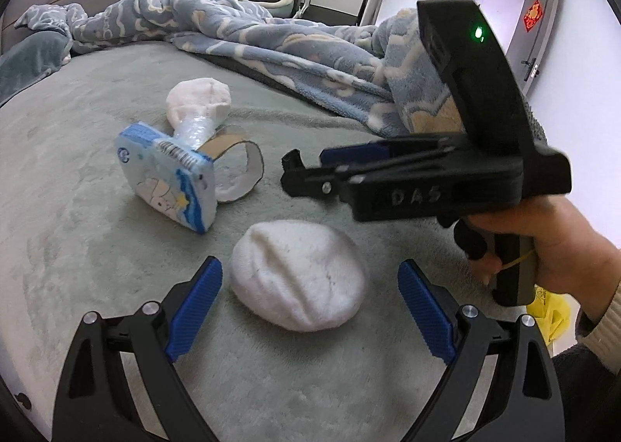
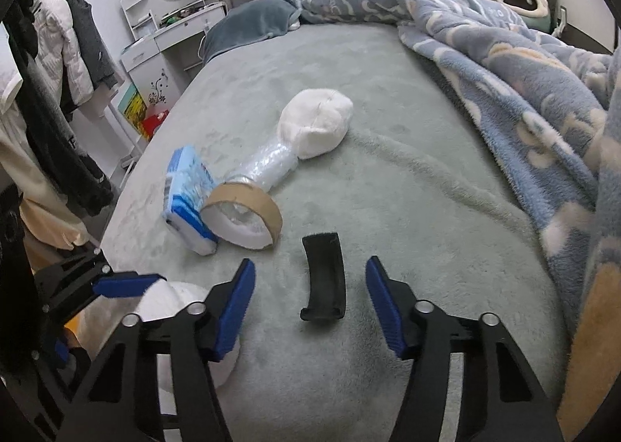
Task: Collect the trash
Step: 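Grasp the white sock with the left tool while the right tool approaches the black clip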
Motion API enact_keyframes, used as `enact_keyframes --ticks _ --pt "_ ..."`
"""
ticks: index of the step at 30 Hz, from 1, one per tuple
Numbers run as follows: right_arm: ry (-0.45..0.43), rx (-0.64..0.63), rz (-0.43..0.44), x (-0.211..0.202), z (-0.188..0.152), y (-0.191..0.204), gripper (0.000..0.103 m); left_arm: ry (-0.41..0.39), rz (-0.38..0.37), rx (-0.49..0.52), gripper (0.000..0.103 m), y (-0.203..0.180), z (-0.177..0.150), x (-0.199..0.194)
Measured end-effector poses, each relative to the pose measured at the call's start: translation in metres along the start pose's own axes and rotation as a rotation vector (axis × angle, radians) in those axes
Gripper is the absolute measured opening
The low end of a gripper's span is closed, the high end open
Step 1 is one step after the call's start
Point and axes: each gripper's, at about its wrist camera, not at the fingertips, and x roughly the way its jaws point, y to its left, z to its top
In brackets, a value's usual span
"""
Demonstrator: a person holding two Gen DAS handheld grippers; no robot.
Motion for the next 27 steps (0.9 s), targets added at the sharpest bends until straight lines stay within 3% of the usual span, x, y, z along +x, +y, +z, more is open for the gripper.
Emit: enact_keyframes --ticks 6,11,17,27 --pt "0.001 -0.031 -0.017 0.006 0.004 0.002 0.049 0.001 -0.013 -0.006 0.085 0.001 0.005 0.007" --pt "0.014 -0.058 -0.032 0.015 0.010 0.003 0.043 0.008 -0.029 -0.033 0.066 0.009 0.009 0.011" --pt "0.042 -0.068 -0.052 0.021 0.010 0.002 0.034 0.014 -0.053 -0.036 0.054 0.013 0.011 0.009" --pt "0.050 -0.052 -0.085 0.019 0.009 0.004 0.020 -0.014 -0.019 -0.060 0.050 0.019 0.011 -0.011"
